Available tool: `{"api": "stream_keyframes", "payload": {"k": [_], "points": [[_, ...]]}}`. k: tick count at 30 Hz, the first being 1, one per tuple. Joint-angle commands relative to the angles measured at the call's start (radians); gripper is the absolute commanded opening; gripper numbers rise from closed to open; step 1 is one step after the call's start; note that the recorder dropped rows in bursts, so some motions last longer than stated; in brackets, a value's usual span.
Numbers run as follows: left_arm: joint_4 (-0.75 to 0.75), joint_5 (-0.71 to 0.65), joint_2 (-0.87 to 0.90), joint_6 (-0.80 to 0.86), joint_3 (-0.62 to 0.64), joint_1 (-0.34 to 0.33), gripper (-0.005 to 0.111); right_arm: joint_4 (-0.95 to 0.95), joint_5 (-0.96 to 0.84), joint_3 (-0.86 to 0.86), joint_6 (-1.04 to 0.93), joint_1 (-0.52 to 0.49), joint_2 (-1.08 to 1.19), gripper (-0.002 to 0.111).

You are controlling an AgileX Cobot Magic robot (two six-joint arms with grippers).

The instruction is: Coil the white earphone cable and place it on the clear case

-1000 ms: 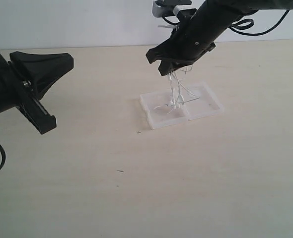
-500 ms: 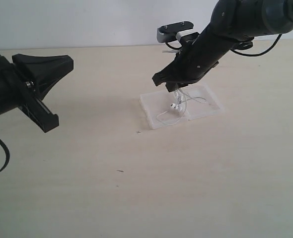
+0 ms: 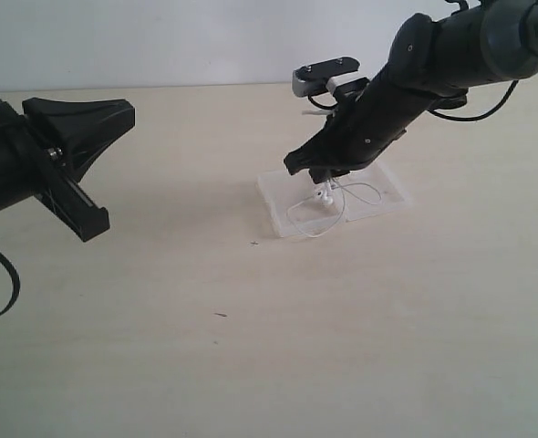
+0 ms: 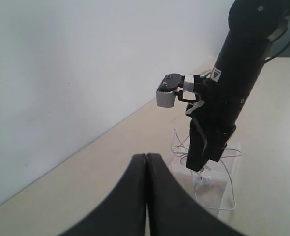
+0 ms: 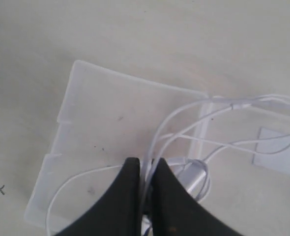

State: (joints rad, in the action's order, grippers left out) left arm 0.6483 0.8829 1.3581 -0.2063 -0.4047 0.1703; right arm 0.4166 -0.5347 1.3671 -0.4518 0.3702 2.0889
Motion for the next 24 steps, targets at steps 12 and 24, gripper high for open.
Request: {"api": "stream_keyframes", "payload": {"k": [12, 24], "points": [[-0.009, 0.024, 0.004, 0.002, 0.005, -0.002, 0.000, 0.016, 0.031, -0.006, -0.014, 0.002, 0.041, 0.009], [-0.009, 0.024, 0.004, 0.002, 0.005, -0.002, 0.000, 0.016, 0.007, -0.006, -0.014, 0.002, 0.041, 0.055]]}}
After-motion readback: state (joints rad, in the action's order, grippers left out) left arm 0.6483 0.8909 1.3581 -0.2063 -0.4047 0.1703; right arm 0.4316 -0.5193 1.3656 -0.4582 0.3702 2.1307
